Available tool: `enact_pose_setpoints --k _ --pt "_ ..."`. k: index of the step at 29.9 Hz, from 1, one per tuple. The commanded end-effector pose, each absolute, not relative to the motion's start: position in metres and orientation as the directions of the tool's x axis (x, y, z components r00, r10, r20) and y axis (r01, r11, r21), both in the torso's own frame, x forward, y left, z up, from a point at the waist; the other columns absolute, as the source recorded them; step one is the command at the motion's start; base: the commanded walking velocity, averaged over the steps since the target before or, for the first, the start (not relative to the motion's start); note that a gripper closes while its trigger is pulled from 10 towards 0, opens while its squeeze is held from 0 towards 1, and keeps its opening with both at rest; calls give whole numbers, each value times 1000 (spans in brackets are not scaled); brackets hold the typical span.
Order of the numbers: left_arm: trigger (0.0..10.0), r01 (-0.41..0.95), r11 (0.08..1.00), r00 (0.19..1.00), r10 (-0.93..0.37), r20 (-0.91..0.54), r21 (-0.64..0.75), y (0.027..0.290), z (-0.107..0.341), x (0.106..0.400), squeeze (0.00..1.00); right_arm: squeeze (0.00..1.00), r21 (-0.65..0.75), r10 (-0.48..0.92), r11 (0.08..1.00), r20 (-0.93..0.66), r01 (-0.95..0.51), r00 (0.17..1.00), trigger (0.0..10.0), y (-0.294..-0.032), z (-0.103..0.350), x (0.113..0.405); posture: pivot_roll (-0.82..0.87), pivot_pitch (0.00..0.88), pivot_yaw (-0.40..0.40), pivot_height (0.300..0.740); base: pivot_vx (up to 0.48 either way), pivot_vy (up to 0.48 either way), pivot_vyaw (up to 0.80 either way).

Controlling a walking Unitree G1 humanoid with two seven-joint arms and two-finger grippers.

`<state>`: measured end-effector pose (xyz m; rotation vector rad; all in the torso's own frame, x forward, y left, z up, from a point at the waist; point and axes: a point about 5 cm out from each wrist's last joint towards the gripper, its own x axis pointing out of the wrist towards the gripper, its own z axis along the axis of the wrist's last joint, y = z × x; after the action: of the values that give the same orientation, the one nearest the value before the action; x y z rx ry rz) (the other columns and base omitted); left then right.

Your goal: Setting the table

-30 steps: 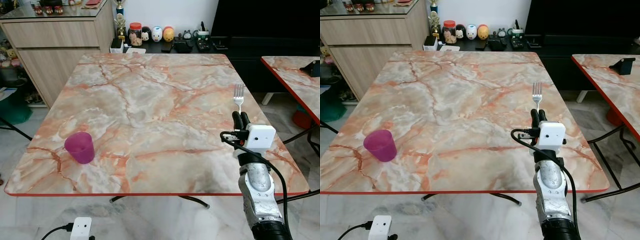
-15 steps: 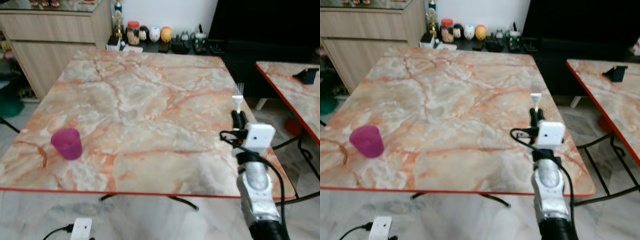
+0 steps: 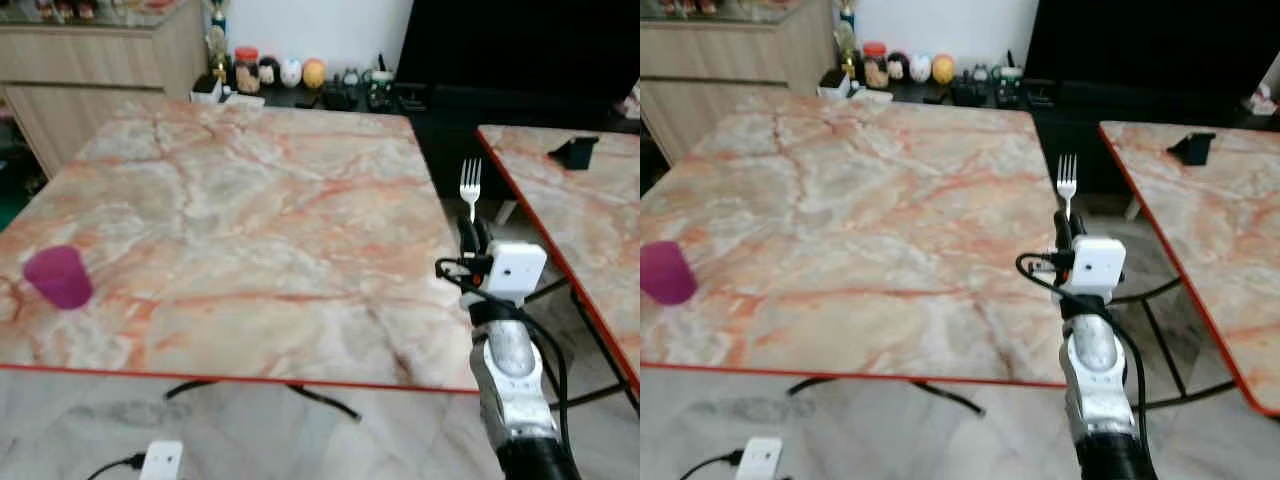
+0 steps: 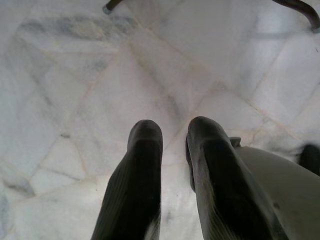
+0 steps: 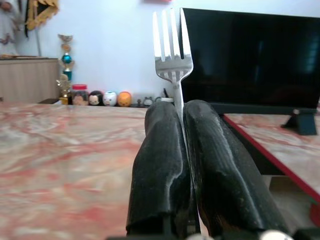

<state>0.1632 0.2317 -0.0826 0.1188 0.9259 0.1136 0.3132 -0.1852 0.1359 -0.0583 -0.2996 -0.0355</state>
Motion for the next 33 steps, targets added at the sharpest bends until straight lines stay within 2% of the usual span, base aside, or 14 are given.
enact_pose_setpoints --k 1,21,29,33 --pt "10000 -33 990 596 128 -793 135 224 -84 164 0 0 -52 -52 996 298 71 953 10000 -194 137 311 44 0 -32 731 0 -401 0" --pt "10000 -11 991 587 117 -801 137 223 -86 161 0 0 -54 -48 996 302 68 952 10000 -195 137 311 26 0 -19 731 0 -400 0" --pt "10000 4 990 618 109 -779 141 221 -79 176 0 0 -52 -51 996 313 71 948 10000 -194 142 315 26 0 -17 731 0 -400 0" --pt "10000 4 990 616 110 -780 142 222 -80 175 0 0 -49 -46 997 310 65 950 10000 -192 140 314 30 0 -23 731 0 -400 0"
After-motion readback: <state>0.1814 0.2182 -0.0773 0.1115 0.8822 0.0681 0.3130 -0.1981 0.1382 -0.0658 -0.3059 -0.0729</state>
